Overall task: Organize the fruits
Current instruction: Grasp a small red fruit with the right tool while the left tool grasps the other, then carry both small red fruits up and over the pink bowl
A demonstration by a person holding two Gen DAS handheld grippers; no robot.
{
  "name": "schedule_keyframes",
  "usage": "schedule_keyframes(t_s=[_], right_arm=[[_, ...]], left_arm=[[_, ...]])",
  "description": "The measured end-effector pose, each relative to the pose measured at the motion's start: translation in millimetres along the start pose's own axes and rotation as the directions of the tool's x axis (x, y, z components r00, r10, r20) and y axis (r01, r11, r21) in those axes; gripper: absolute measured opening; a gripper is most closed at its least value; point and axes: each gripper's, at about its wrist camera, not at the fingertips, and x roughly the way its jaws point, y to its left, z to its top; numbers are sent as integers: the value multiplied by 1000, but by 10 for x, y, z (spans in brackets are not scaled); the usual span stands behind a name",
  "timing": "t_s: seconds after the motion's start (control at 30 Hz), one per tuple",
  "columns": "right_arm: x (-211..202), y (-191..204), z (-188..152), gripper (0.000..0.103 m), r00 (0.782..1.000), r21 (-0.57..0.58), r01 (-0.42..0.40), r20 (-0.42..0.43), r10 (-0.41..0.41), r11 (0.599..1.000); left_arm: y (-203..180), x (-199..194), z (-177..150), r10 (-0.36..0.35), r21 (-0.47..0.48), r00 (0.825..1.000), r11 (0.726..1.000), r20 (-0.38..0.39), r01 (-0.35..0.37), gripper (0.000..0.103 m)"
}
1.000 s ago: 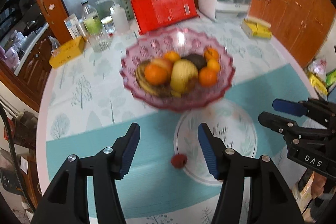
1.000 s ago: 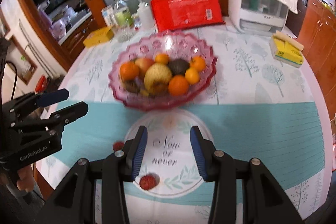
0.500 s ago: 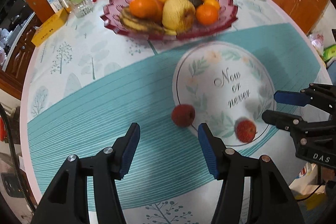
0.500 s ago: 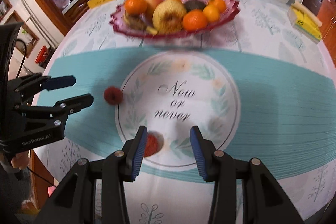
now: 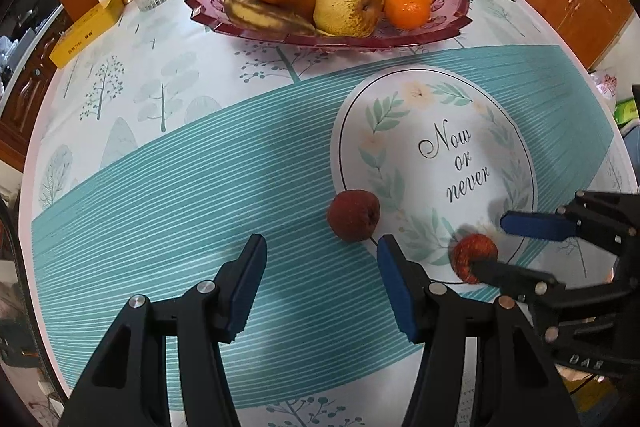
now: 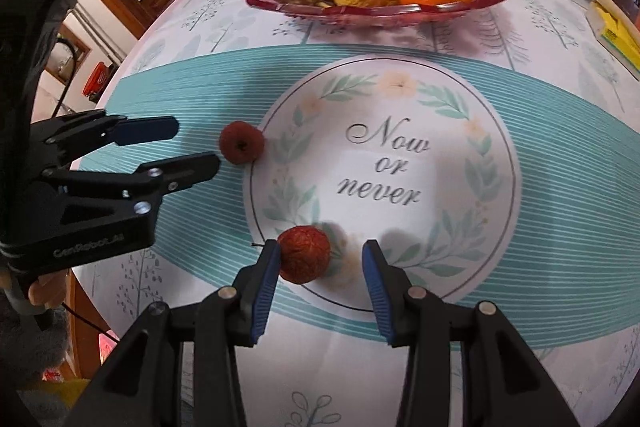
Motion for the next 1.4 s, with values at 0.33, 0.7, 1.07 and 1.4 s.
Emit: schedule_keyframes(t_s=[0.33, 0.7, 1.07, 1.4], right_arm=[[155, 49, 0, 35, 996, 0, -78, -47, 78, 997], [117, -90, 76, 28, 998, 40, -67, -10, 67, 997], [48, -233, 140, 28, 998, 83, -60, 22, 59, 995], [-187, -236, 303, 28, 995, 74, -60, 80, 54, 995]], left_arm=[[-3, 139, 78, -42, -10, 999, 999, -10, 42, 56], [-43, 318, 163, -80, -18, 996, 997, -37, 79, 52], [-94, 433, 170, -124, -26, 991, 992, -56, 123, 29], [-119, 192, 295, -146, -45, 989, 988, -25, 145, 28]])
